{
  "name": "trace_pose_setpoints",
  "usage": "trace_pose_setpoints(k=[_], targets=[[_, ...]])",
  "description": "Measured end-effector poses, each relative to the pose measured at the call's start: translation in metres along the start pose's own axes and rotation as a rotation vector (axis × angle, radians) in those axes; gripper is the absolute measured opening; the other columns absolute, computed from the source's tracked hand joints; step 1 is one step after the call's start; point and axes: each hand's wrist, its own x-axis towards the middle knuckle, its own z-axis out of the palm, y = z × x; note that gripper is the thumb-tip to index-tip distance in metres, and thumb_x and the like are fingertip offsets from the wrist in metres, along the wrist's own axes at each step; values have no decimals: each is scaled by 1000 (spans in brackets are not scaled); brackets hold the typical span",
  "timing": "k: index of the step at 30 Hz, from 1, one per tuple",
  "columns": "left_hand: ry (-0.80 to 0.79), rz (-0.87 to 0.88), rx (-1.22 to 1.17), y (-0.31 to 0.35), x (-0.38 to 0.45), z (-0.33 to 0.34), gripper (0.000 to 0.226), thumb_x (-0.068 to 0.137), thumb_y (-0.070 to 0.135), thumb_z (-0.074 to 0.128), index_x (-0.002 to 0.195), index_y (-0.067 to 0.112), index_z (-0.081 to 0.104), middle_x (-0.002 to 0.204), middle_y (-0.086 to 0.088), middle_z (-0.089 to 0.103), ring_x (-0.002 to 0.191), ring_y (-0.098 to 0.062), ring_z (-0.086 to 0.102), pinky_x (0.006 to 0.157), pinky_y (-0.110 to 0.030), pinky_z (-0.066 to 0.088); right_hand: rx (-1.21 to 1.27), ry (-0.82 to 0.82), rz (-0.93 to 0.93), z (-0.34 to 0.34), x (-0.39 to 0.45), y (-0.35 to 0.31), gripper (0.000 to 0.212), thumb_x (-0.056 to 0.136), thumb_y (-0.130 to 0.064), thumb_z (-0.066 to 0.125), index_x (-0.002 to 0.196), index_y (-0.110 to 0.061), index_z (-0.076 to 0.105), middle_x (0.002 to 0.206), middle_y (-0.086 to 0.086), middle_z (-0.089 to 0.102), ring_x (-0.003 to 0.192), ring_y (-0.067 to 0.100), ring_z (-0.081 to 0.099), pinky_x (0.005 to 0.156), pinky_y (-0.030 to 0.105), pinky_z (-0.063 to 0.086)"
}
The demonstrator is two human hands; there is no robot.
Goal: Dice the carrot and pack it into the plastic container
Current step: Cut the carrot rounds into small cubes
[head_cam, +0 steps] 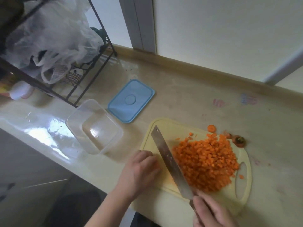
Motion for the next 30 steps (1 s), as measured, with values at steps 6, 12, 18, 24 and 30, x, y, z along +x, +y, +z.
trace_pose_setpoints(k=[6, 12, 18, 24, 30], targets=[[67, 20, -73, -1, -19, 5, 25, 88, 15, 75, 111, 13, 66, 109, -1, 61, 93, -22, 60, 83, -28, 51, -48, -66, 123, 31, 23, 3, 27, 90, -40, 49, 93, -65, 59, 44, 4, 47, 36, 10, 42, 41, 20, 33], [89, 95, -20, -3, -17, 24, 8, 93, 8, 72, 100, 5, 74, 103, -7, 65, 89, -22, 64, 77, -29, 53, -28, -51, 125, 24, 23, 7, 25, 80, -52, 47, 96, -67, 60, 44, 2, 46, 35, 6, 42, 41, 17, 34], [97, 114, 3, 4, -12, 22, 13, 96, 10, 64, 99, 3, 75, 102, -9, 68, 87, -27, 65, 77, -32, 55, -134, -10, 47, 30, 10, 11, 32, 78, -53, 50, 105, -69, 57, 41, -4, 45, 41, 4, 45, 48, 18, 35], [67, 99, -11, 5, -12, 19, 18, 98, 12, 59, 102, 5, 76, 109, -5, 70, 91, -24, 66, 80, -30, 56, -177, -11, 45, 30, 7, 2, 31, 78, -53, 48, 99, -74, 54, 45, -12, 54, 44, 2, 51, 50, 14, 37], [60, 103, -4, 2, -13, 15, 13, 94, 11, 66, 100, 6, 76, 105, -6, 67, 89, -22, 66, 77, -28, 55, -222, -95, 106, 25, 24, -1, 24, 96, -41, 45, 97, -57, 63, 43, -10, 47, 40, 1, 47, 48, 13, 33]])
